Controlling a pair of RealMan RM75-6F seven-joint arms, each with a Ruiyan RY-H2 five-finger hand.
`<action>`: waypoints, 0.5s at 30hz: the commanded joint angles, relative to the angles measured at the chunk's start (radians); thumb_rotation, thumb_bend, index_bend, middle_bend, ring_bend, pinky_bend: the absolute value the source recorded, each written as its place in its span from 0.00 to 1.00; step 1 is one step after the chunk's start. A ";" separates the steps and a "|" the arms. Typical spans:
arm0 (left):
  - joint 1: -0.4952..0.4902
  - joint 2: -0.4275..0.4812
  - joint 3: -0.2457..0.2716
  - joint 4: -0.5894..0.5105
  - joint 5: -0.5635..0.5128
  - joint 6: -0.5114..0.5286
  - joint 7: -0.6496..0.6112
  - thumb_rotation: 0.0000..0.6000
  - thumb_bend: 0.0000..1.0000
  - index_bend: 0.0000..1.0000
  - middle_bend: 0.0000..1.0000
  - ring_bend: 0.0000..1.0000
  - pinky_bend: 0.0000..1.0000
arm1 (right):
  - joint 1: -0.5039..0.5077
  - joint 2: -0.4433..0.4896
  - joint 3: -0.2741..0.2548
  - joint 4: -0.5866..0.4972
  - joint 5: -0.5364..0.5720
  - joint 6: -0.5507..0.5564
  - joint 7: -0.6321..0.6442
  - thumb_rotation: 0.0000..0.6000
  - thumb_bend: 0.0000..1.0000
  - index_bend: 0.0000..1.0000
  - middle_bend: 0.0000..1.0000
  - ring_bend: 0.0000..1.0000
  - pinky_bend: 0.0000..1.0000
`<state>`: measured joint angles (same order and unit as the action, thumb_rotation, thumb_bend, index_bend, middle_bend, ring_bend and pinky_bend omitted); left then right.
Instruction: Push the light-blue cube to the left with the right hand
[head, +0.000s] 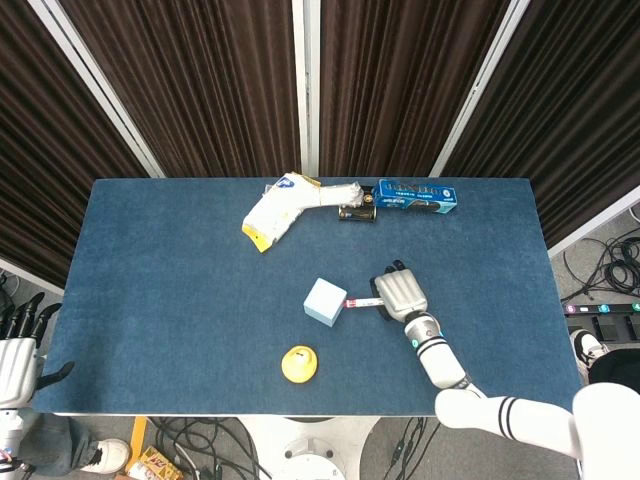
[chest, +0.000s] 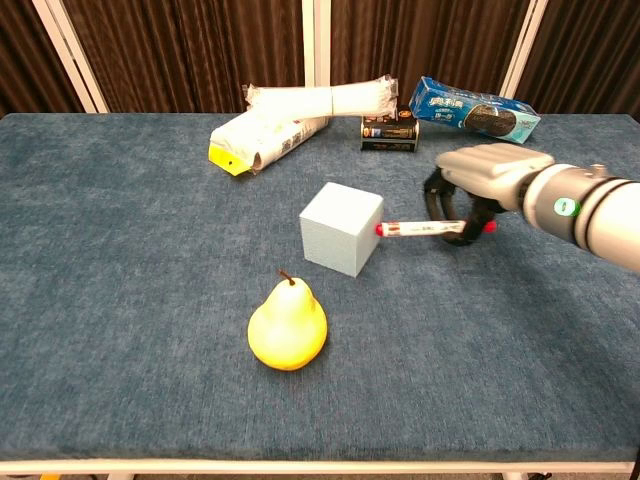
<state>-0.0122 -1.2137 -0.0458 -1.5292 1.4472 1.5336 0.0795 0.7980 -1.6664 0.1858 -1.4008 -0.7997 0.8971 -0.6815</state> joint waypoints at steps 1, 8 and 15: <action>0.000 0.000 0.000 0.001 0.000 0.000 0.000 1.00 0.06 0.22 0.15 0.12 0.09 | 0.036 -0.034 0.023 0.019 0.040 0.007 -0.029 1.00 0.52 0.73 0.65 0.25 0.13; 0.000 0.003 -0.001 -0.003 0.001 0.000 0.004 1.00 0.06 0.22 0.15 0.12 0.09 | 0.116 -0.100 0.056 0.050 0.117 0.017 -0.098 1.00 0.52 0.73 0.65 0.25 0.12; 0.003 0.007 0.002 -0.009 0.000 0.001 0.010 1.00 0.06 0.22 0.15 0.12 0.09 | 0.203 -0.179 0.081 0.104 0.197 0.021 -0.171 1.00 0.52 0.74 0.65 0.25 0.12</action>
<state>-0.0091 -1.2071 -0.0439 -1.5378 1.4467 1.5342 0.0893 0.9862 -1.8310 0.2595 -1.3091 -0.6157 0.9160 -0.8383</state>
